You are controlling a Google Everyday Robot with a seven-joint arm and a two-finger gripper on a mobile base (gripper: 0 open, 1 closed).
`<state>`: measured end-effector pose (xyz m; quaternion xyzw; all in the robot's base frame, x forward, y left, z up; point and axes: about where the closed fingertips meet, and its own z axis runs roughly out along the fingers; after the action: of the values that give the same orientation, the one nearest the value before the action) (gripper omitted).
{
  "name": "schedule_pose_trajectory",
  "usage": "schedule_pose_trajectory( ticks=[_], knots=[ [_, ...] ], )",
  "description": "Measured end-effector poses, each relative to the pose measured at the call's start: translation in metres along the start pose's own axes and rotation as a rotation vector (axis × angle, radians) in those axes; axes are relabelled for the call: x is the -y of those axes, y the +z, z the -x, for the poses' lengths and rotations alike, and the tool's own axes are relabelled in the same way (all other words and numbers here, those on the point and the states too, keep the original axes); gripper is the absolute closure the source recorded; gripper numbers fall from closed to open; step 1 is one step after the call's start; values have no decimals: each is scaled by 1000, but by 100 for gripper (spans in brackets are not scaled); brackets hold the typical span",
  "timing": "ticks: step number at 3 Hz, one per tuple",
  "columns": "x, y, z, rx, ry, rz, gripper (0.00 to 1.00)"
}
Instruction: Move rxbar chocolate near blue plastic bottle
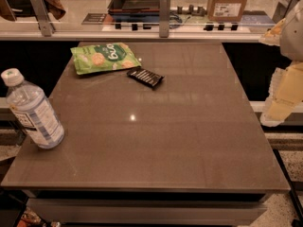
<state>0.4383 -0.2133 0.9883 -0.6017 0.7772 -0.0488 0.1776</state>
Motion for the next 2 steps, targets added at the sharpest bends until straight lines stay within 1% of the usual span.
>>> schedule_pose_trajectory(
  ticks=[1,2],
  knots=[
    [0,0,0,0,0,0,0],
    [3,1,1,26,14,-16,0]
  ],
)
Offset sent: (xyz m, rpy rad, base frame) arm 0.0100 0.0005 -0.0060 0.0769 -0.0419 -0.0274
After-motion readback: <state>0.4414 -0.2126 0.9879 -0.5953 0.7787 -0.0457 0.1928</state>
